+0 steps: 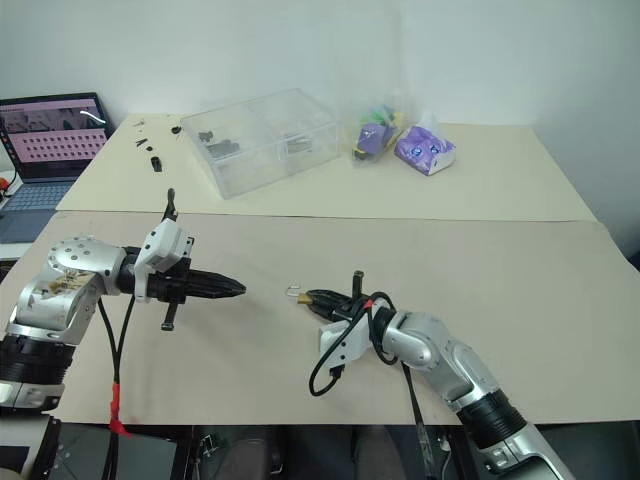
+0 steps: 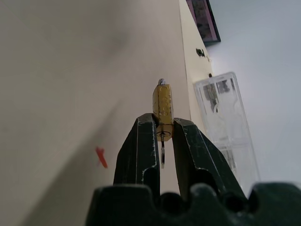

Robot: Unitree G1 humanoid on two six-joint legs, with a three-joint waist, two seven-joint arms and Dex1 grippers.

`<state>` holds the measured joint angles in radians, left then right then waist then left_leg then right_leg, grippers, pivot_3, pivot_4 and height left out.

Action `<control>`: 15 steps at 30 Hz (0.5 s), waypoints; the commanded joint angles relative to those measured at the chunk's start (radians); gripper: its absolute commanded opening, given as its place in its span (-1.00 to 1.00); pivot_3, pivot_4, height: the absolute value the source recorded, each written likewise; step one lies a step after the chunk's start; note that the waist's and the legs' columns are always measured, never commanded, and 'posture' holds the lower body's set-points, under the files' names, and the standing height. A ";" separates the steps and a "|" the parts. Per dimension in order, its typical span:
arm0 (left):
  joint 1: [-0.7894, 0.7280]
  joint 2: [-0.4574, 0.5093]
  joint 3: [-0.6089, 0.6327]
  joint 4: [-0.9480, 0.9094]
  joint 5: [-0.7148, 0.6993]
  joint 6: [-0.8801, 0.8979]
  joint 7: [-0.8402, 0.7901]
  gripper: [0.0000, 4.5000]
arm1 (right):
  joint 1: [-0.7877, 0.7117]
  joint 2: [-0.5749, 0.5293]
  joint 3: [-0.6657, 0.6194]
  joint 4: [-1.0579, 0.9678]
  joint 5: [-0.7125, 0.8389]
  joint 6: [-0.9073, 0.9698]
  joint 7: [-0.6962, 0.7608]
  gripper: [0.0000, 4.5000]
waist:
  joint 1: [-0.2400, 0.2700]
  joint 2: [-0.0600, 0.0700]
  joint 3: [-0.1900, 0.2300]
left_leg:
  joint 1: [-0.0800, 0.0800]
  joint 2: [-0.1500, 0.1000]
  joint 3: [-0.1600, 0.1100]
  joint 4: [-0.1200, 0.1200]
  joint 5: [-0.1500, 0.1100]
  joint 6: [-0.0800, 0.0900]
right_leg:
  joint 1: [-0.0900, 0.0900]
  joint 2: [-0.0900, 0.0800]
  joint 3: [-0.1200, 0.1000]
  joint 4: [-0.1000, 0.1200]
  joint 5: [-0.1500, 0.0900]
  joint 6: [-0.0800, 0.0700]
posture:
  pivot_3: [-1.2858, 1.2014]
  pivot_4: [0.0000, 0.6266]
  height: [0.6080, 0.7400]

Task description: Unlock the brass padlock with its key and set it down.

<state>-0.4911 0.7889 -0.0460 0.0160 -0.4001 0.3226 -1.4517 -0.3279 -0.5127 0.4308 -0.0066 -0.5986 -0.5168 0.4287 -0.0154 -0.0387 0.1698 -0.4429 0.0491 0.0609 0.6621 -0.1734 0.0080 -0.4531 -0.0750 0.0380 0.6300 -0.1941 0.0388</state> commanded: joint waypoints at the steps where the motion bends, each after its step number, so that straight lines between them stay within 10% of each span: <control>1: 0.015 0.017 0.004 -0.055 -0.013 -0.016 -0.010 -0.97 | -0.035 0.020 0.030 0.020 0.003 -0.058 -0.009 -0.95 | -0.001 0.000 0.000 | 0.000 0.000 0.000 0.000 0.000 0.000 | 0.000 0.000 0.000 0.000 0.000 0.000 | 0.03 -0.52 0.79; 15: 0.063 0.020 -0.064 -0.049 0.057 -0.115 -0.029 -0.97 | -0.049 0.030 0.086 0.095 0.069 -0.026 0.143 -0.95 | -0.001 -0.001 -0.001 | 0.003 0.000 0.000 0.000 0.000 0.000 | 0.003 0.000 0.000 0.000 0.000 0.000 | 0.03 -0.52 0.79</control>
<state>-0.4248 0.8137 -0.1083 -0.0129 -0.3508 0.2343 -1.4907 -0.3837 -0.4851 0.4998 0.0897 -0.5469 -0.5559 0.5420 -0.0167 -0.0397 0.1692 -0.4402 0.0494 0.0609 0.6621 -0.1736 0.0081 -0.4502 -0.0747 0.0381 0.6299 -0.1945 0.0385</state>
